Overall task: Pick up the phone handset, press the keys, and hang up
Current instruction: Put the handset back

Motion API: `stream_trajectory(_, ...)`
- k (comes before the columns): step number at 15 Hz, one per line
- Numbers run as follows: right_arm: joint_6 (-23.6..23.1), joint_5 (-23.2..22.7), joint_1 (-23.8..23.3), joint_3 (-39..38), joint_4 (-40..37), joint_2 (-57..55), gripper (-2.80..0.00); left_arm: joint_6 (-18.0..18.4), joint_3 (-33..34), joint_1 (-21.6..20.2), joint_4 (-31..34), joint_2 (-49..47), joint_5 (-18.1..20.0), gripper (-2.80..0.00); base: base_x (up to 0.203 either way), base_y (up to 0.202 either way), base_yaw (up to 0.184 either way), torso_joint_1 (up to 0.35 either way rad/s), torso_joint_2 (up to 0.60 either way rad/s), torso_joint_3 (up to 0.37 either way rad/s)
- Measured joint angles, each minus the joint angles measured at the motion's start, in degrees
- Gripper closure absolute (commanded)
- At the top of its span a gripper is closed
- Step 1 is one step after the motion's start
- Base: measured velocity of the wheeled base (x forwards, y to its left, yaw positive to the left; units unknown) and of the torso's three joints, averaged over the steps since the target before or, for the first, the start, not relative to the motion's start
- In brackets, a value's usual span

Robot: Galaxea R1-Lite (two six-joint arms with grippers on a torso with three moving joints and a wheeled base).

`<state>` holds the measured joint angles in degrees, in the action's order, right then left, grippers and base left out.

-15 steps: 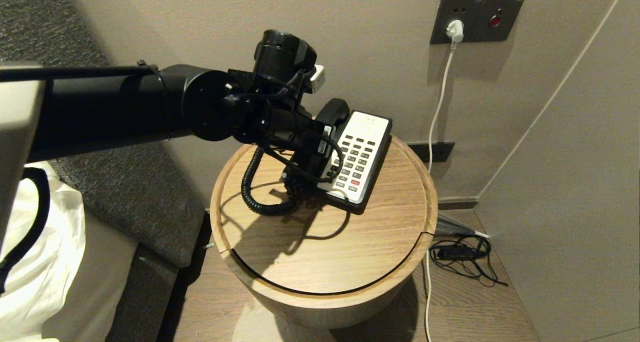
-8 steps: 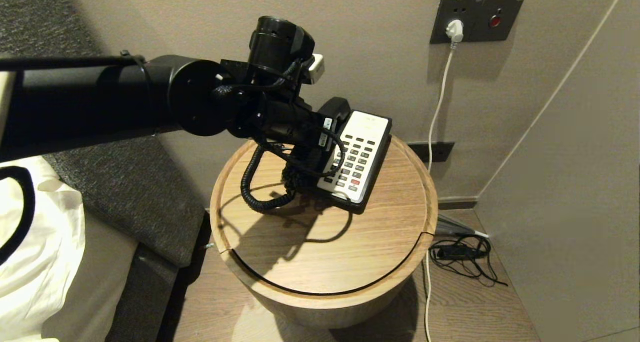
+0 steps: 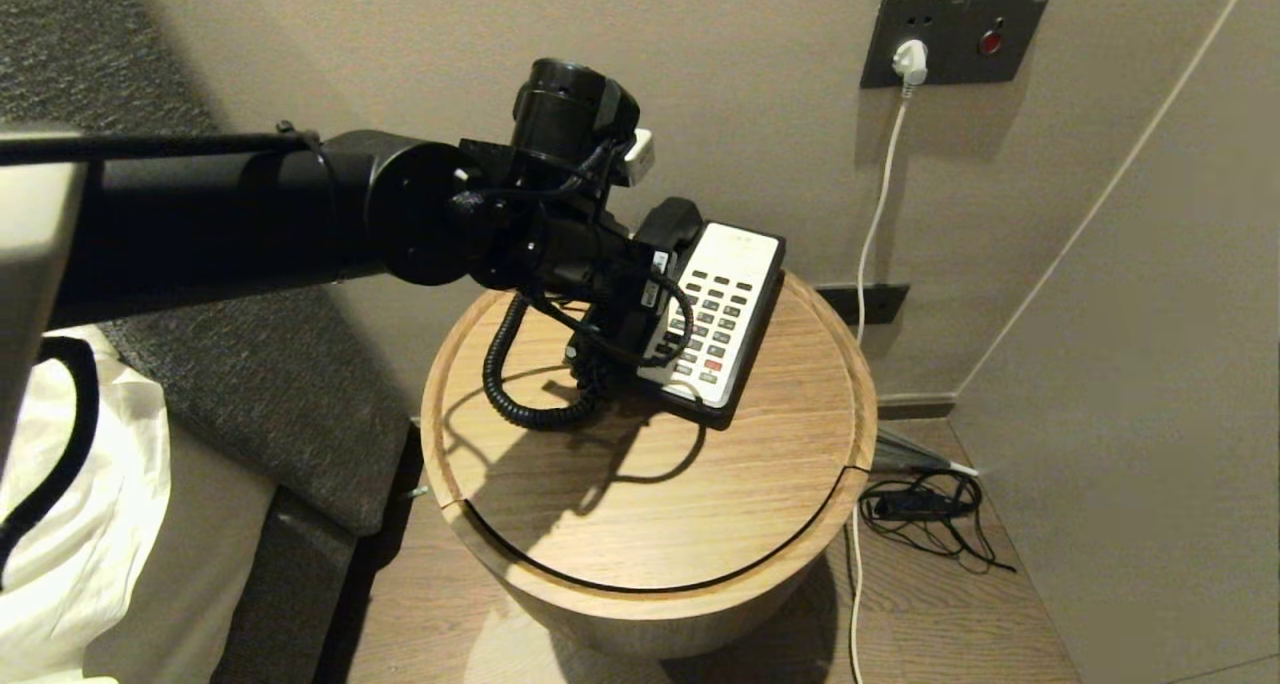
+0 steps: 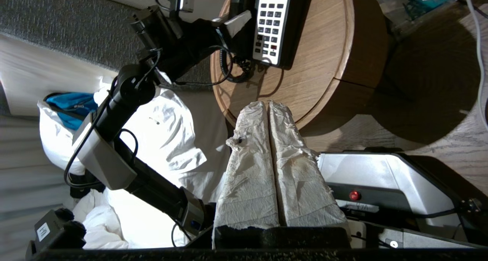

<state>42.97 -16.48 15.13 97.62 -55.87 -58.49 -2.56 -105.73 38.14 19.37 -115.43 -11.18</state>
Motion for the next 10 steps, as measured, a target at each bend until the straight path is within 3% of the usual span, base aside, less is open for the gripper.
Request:
stream_trajectory(5, 0.0, 0.0, 0.0, 0.0, 0.0, 0.0, 0.00, -0.1, 0.2, -0.1, -0.2, -0.5, 0.1, 0.00, 0.000, 0.000, 0.000, 0.000, 0.00, 0.000)
stream_trajectory(6, 0.0, 0.0, 0.0, 0.0, 0.0, 0.0, 0.00, 0.0, 0.4, -0.1, -0.1, -0.5, 0.0, -2.80, 0.000, 0.000, 0.000, 0.000, 0.00, 0.000)
stream_trajectory(10, 0.0, 0.0, 0.0, -0.1, 0.0, 0.0, 0.00, -0.4, 0.3, 0.0, -1.1, -0.7, 0.1, -2.80, 0.000, 0.000, 0.000, 0.000, 0.00, 0.000)
